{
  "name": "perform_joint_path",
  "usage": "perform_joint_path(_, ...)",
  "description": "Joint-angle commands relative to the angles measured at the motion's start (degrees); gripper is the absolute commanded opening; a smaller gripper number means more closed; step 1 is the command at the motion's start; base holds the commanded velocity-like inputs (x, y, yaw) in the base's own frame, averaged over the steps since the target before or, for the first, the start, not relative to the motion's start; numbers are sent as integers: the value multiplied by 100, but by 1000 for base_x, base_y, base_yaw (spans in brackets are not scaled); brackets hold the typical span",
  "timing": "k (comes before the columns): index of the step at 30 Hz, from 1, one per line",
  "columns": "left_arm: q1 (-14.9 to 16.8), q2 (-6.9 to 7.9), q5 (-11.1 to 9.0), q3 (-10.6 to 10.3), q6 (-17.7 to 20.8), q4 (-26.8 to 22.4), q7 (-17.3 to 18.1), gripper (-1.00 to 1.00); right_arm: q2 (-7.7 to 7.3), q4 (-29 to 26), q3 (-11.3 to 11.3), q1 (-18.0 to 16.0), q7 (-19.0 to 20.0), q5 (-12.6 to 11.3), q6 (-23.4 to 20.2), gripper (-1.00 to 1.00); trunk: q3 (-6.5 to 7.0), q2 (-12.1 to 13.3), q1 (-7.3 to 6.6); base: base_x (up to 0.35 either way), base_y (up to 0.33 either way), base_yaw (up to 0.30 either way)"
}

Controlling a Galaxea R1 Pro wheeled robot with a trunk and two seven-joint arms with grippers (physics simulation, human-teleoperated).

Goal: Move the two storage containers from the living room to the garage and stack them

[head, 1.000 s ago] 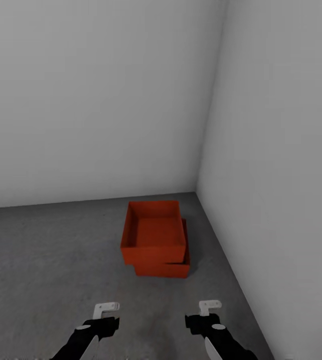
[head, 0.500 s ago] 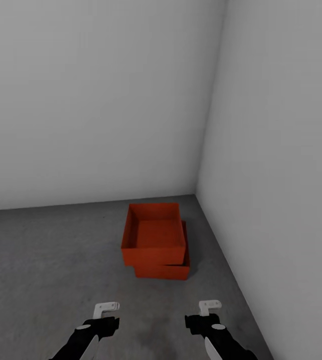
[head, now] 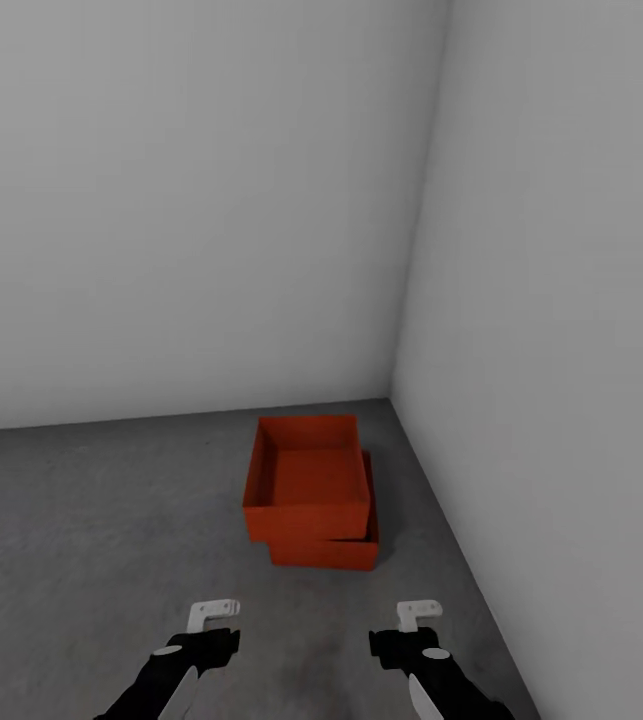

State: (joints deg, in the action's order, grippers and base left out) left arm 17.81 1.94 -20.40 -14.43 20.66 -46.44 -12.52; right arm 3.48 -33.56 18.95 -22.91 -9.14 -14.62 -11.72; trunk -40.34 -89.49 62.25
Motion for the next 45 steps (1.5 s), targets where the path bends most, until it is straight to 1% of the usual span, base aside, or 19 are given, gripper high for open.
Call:
perform_joint_path(1,3,9,-61,-33,17,-11,-55,100,-5,-11,38,-3,-53,-58,-24,100,23,39,-23,0,0,0)
perform_joint_path(23,3,9,-61,-25,26,-93,-49,100,-5,-11,42,-3,-53,-59,-24,100,616,921,-506,0,0,0)
perform_joint_path(38,3,9,-61,-25,26,-102,-55,100,-5,-11,39,-3,-53,-59,-24,100,751,921,-506,-2,0,0)
perform_joint_path(45,3,9,-61,-25,26,-102,-56,100,-5,-11,39,-3,-53,-59,-24,100,791,921,-506,-168,111,0)
